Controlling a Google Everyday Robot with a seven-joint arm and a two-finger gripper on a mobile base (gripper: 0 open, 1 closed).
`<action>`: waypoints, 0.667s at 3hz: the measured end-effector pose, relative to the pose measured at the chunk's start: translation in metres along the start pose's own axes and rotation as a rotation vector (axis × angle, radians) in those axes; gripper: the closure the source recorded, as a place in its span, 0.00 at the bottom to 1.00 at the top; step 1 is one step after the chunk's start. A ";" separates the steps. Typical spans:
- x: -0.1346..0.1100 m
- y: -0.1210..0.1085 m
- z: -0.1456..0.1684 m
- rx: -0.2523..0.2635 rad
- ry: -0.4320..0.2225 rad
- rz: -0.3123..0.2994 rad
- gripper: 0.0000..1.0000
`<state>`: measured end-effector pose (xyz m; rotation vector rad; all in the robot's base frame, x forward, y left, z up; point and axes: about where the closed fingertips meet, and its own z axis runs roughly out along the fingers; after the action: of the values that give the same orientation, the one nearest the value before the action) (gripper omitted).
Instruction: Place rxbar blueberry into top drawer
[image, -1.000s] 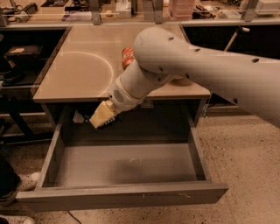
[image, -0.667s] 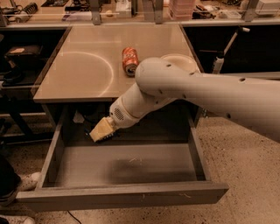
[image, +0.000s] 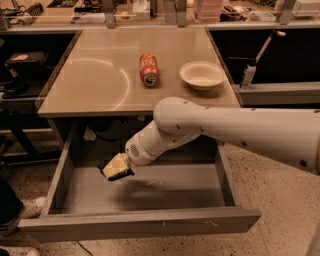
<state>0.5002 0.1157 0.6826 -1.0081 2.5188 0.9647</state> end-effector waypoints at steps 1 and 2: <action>0.017 -0.006 0.028 -0.038 0.020 0.043 1.00; 0.028 -0.009 0.045 -0.063 0.029 0.065 1.00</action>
Offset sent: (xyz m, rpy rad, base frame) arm -0.0190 0.0141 -0.0735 0.0420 0.1289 -0.0124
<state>0.4861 0.1270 0.6319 -0.9703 2.5739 1.0621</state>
